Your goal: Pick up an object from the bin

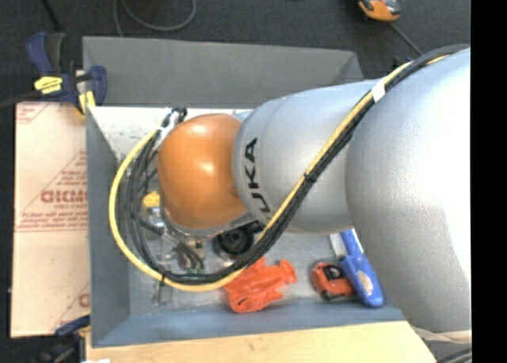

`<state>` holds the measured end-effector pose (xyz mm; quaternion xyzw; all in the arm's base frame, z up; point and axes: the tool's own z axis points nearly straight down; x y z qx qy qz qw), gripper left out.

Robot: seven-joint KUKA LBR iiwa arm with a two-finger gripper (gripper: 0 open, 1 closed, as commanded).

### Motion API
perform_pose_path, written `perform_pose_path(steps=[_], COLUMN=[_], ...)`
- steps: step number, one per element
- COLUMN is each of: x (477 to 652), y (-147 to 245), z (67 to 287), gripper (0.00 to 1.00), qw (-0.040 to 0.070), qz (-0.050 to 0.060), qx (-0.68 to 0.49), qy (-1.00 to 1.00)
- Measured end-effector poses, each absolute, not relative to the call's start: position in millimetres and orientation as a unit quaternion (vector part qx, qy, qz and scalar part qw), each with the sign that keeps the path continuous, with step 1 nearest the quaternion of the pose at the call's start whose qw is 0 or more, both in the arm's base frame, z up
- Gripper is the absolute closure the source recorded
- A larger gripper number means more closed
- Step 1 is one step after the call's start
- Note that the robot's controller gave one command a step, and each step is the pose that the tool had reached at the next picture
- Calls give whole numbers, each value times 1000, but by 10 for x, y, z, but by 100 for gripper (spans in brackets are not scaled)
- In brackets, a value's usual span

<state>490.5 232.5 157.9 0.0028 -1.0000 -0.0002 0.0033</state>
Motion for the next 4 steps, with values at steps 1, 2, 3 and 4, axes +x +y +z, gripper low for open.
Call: perform_pose_path(steps=[1, 2, 3, 4], x=[4926, 5009, 5005, 4900], y=[2315, 1767, 1472, 1224], z=[1623, 1363, 1490, 1830], gripper=[0, 0, 0, 0], qw=[0, -2, 0, 2], qz=[-1, 0, 1, 0], qx=[1, 41, 105, 129], qy=[-1000, -999, -994, -992])
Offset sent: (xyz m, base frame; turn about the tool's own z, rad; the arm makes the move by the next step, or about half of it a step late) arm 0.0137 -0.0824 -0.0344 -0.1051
